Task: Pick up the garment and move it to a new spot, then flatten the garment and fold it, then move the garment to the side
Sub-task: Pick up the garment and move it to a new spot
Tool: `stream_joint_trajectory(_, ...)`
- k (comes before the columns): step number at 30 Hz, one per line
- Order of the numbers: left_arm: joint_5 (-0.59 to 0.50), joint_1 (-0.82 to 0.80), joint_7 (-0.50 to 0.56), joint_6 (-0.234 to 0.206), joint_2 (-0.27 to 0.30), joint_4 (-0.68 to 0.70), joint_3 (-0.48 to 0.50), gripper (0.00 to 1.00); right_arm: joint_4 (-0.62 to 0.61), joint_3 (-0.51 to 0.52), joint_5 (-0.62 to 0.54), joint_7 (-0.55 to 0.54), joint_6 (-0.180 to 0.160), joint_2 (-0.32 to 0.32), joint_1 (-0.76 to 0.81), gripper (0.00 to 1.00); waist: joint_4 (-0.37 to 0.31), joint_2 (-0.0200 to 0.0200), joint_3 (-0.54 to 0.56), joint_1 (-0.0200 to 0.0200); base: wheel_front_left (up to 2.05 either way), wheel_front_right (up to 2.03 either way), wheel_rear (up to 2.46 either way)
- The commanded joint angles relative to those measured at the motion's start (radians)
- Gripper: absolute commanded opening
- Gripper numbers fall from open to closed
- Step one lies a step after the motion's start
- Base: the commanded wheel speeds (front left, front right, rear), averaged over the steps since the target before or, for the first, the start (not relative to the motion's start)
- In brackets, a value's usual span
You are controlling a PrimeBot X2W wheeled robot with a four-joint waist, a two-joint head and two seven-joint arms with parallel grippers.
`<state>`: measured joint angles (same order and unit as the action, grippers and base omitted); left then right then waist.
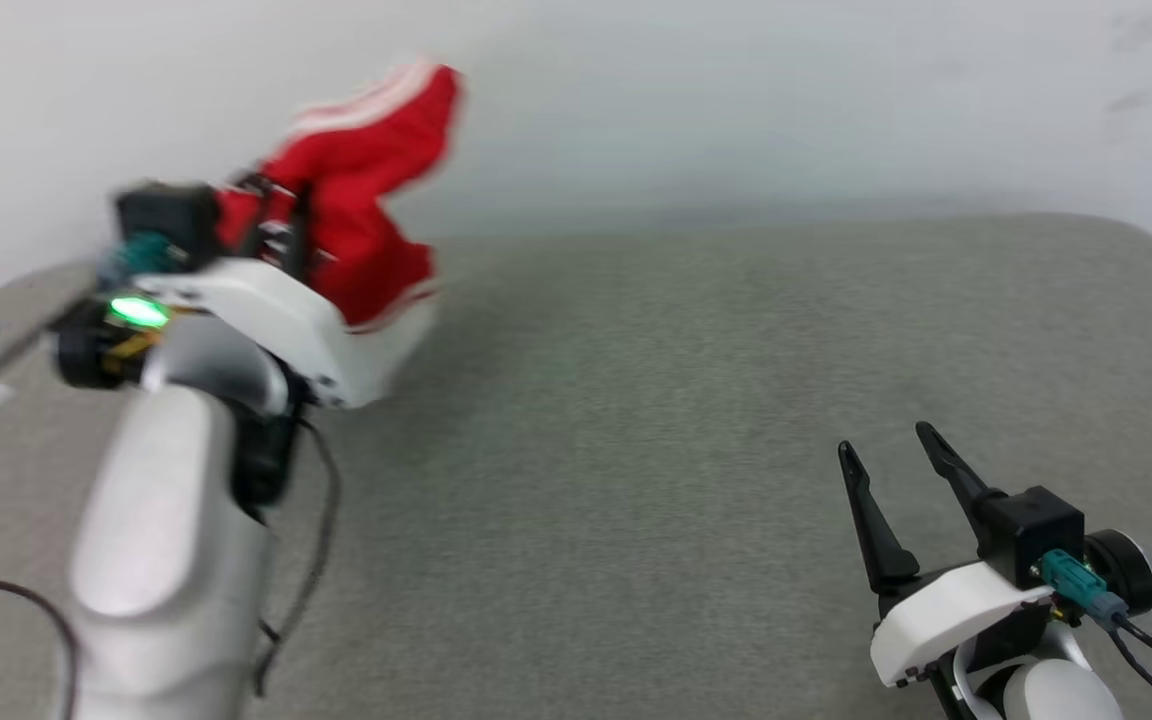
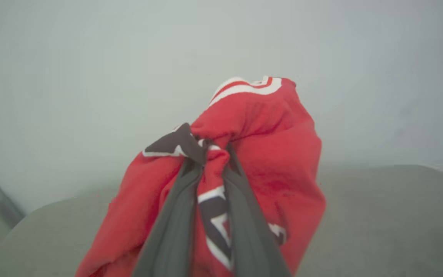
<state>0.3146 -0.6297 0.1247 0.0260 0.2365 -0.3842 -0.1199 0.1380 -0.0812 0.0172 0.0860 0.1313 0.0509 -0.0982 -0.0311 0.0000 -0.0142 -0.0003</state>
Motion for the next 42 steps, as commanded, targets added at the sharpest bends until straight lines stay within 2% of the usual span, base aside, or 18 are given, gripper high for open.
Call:
stream_joint_trajectory(1, 0.01, 0.043, 0.003, 0.009, -0.036, 0.022, -0.026, 0.0, -0.015, 0.0, 0.003, -0.004, -0.001, -0.001, 0.013, 1.0, -0.078, 0.0, 0.023, 0.0003, 0.0, 0.0, 0.0)
stream_joint_trajectory(4, 0.019, 0.095, 0.008, 0.024, -0.095, 0.045, -0.081, 0.0, -0.029, 0.005, 0.002, -0.012, -0.001, -0.001, 0.02, 1.0, -0.131, 0.0, 0.015, 0.0003, 0.0, 0.0, 0.0)
stream_joint_trajectory(8, 0.038, 0.162, 0.005, 0.047, -0.147, 0.035, -0.16, 0.0, -0.05, 0.015, 0.007, -0.016, -0.001, -0.001, 0.015, 1.0, -0.194, 0.0, -0.016, 0.0003, 0.0, 0.0, 0.0)
stream_joint_trajectory(13, 0.048, 0.248, 0.015, 0.06, -0.171, -0.045, -0.262, 0.0, -0.061, 0.018, 0.031, -0.007, -0.001, -0.001, -0.002, 1.0, -0.246, 0.0, -0.066, 0.0003, 0.0, 0.0, 0.0)
stream_joint_trajectory(17, 0.046, 0.285, 0.021, 0.065, -0.178, -0.105, -0.319, 0.02, -0.056, 0.021, 0.046, 0.005, -0.001, -0.001, -0.012, 1.0, -0.255, 0.0, -0.093, 0.0003, 0.0, 0.0, 0.0)
stream_joint_trajectory(18, 0.053, 0.295, 0.024, 0.069, -0.18, -0.125, -0.333, 0.18, -0.051, 0.02, 0.05, 0.008, -0.001, -0.001, -0.013, 1.0, -0.256, 0.0, -0.097, 0.0003, 0.0, 0.0, 0.0)
stream_joint_trajectory(19, 0.059, 0.301, 0.027, 0.069, -0.181, -0.141, -0.345, 0.4, -0.049, 0.02, 0.057, 0.011, -0.001, -0.001, -0.014, 1.0, -0.255, 0.0, -0.1, 0.0003, 0.0, 0.0, 0.0)
stream_joint_trajectory(20, 0.06, 0.302, 0.025, 0.072, -0.183, -0.153, -0.359, 0.8, -0.05, 0.02, 0.063, 0.012, -0.001, -0.001, -0.016, 1.0, -0.252, 0.0, -0.104, 0.0003, 0.0, 0.0, 0.0)
stream_joint_trajectory(21, 0.064, 0.302, 0.018, 0.076, -0.184, -0.161, -0.372, 1.0, -0.045, 0.021, 0.065, 0.015, -0.001, -0.001, -0.018, 1.0, -0.247, 0.0, -0.104, 0.0003, 0.0, 0.0, 0.0)
stream_joint_trajectory(26, 0.071, 0.281, -0.073, 0.076, -0.185, -0.125, -0.408, 1.0, -0.03, 0.026, 0.077, 0.024, -0.001, -0.001, -0.021, 1.0, -0.197, 0.0, -0.085, 0.0003, 0.0, 0.0, 0.0)
stream_joint_trajectory(30, 0.058, 0.27, -0.164, 0.053, -0.185, -0.048, -0.407, 1.0, -0.028, 0.033, 0.061, 0.019, -0.001, -0.001, -0.014, 1.0, -0.148, 0.0, -0.057, 0.0003, 0.0, 0.0, 0.0)
stream_joint_trajectory(35, 0.042, 0.289, -0.252, -0.018, -0.159, 0.039, -0.358, 1.0, -0.04, 0.052, 0.049, 0.004, -0.001, -0.001, -0.006, 1.0, -0.094, 0.0, -0.034, 0.0003, 0.0, 0.0, 0.0)
stream_joint_trajectory(42, 0.072, 0.353, -0.32, -0.127, -0.092, 0.102, -0.222, 1.0, -0.063, 0.07, 0.035, -0.019, -0.001, -0.001, 0.014, 1.0, -0.06, 0.0, -0.01, 0.0003, 0.0, 0.0, 0.0)
